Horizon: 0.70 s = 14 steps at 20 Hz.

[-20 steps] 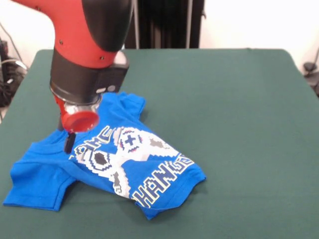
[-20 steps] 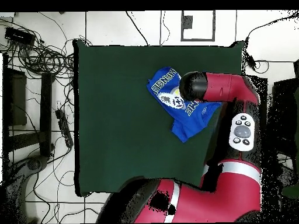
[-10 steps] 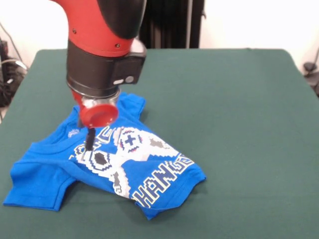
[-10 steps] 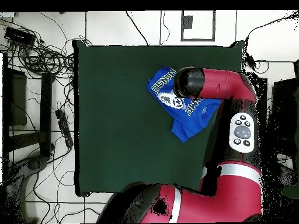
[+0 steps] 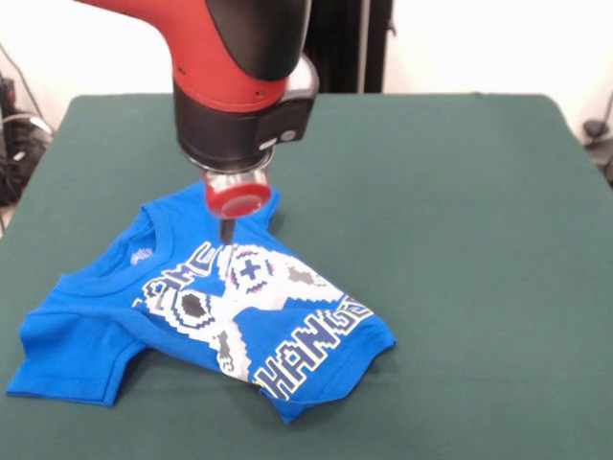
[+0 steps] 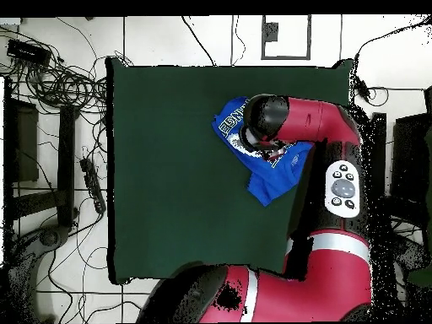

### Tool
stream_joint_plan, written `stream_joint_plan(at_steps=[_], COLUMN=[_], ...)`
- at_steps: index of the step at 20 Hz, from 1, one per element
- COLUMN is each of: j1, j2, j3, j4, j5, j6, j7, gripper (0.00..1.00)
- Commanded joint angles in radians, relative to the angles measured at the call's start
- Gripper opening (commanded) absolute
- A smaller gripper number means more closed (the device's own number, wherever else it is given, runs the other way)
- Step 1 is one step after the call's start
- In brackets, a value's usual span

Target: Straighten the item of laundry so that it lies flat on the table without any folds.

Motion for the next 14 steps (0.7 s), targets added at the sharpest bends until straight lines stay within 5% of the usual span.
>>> stream_joint_plan(at_steps=[1,14], j1=[0.031,0.023], j2=[0.055,0.178], j3=[0.099,0.093], j4=[0.116,0.063], j5=[0.042,-0.003], j6=[0.167,0.066], j7=[-0.106,-0.077], gripper=[1.0,1.0])
